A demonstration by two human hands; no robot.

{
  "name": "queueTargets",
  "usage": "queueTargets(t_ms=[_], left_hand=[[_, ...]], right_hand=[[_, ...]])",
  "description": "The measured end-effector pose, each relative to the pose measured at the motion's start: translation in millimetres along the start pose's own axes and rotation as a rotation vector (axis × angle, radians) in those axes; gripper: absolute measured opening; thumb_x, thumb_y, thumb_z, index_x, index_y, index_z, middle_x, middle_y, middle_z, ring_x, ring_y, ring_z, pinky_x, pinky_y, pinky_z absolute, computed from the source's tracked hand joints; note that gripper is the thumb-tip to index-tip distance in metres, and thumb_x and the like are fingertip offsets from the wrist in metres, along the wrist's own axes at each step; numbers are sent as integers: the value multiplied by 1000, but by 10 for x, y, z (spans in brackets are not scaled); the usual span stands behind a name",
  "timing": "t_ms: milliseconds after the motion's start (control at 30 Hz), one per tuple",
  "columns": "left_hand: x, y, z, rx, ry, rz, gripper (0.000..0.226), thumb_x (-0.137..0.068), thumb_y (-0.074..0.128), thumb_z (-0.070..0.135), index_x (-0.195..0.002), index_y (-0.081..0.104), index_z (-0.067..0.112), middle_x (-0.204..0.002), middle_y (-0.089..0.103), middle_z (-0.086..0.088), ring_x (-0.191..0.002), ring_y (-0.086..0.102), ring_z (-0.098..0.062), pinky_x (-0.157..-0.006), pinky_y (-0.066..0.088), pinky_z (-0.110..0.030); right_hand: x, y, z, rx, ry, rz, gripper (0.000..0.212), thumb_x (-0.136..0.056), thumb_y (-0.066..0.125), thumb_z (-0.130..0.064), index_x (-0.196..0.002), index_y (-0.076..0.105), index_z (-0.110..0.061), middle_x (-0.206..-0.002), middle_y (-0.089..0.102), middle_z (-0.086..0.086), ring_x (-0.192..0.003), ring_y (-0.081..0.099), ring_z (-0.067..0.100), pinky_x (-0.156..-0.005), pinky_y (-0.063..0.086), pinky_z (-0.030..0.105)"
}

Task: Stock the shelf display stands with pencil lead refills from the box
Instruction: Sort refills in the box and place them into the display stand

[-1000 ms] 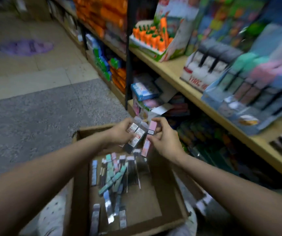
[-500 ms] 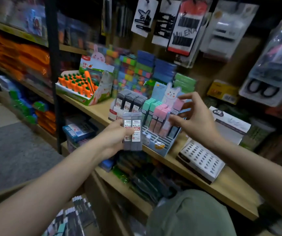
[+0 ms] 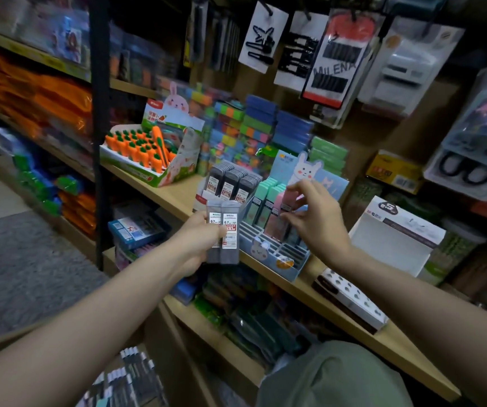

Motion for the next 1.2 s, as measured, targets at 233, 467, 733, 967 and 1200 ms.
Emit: queueTargets(t_ms=[233, 467, 733, 967, 1200], left_hand=[[-93, -211, 6, 3, 3, 38, 31, -94, 53, 0, -122, 53, 14, -106, 67, -11, -99, 65, -28, -88, 54, -52], [-115, -190, -16, -1, 4, 24, 29, -94, 52, 0, -119, 54, 16, -108, 67, -10, -100, 65, -28, -87, 54, -50], [-105, -73, -1, 26, 10, -12, 30, -95, 53, 1, -120, 52, 18, -111, 66, -10, -102, 64, -27, -87, 54, -50], [14, 123, 116, -12, 132, -195, 30, -96, 52, 3, -122, 51, 18, -108, 71, -9, -99, 69, -23, -82, 57, -47], [123, 265, 138, -26, 178, -271, 30, -99, 49, 9, -128, 48, 18, -111, 70, -9, -97, 70, -21, -68, 56, -35]], right_hand=[[-19, 238, 78, 6, 59, -25, 43, -75, 80, -6, -108, 54, -15, -103, 56, -1, -87, 58, 18, -78, 54, 40], [-39, 346, 100, 25, 110, -10, 37, -73, 82, -9, -99, 55, -13, -98, 55, -1, -84, 59, 20, -76, 54, 40], [-20, 370, 72, 155, 103, -59, 29, -82, 76, -20, -103, 56, -17, -112, 53, -1, -87, 62, 24, -76, 53, 39], [-20, 236, -190, -211, 196, -40, 35, -94, 63, -30, -128, 60, -27, -101, 62, -8, -83, 61, 2, -77, 55, 23], [23, 408, -257, -437, 385, -220, 38, -87, 72, -17, -124, 63, -19, -93, 66, 0, -73, 72, 14, -73, 61, 35]])
Point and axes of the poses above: each hand's wrist, its own x-axis away from the middle knuckle, its own y-axis out of the palm, z = x × y, the point moved 8 cm from there along -x, towards the middle knuckle
